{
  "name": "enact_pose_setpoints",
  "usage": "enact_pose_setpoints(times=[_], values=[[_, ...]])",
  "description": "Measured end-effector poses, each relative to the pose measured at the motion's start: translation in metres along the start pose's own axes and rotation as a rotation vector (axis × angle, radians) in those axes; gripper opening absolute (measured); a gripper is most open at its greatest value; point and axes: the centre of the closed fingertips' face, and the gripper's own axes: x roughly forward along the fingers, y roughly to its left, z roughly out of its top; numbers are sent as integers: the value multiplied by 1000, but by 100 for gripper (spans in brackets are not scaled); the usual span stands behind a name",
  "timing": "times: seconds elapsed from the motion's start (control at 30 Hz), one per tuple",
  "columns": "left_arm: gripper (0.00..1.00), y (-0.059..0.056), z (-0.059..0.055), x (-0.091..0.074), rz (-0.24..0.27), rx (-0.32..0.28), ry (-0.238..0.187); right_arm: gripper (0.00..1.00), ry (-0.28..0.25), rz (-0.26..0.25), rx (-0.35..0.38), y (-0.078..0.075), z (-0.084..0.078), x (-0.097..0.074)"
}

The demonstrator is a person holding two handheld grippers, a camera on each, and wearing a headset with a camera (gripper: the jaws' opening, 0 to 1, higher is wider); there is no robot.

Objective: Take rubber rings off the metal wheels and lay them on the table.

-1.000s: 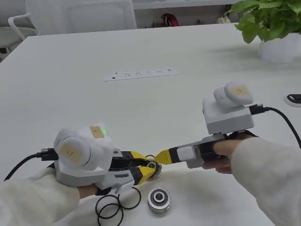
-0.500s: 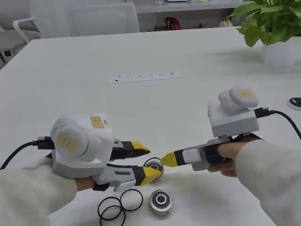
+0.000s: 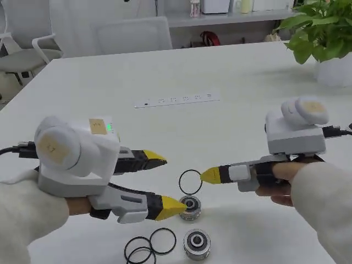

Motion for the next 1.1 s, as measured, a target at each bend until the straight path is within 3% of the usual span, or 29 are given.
enact_pose_setpoints(times=[0.17, 0.27, 0.57, 0.73, 0.93, 1.1], values=[[67, 5, 12, -26, 33, 5, -18, 0, -56, 8, 1, 4, 14, -8], [71, 7, 18, -41, 47, -35, -46, 0, -84, 19, 0, 9, 22, -11], [81, 11, 22, -90, 128, -68, -81, 0, -137, 52, -24, 24, 38, -18], [87, 6, 12, -113, 165, -84, -73, 0, -143, 78, -49, 34, 41, -17], [94, 4, 3, -139, 228, -136, -98, 0, -146, 110, -67, 47, 44, -16], [100, 0, -9, -154, 265, -152, -91, 0, -135, 143, -80, 60, 44, -12]])
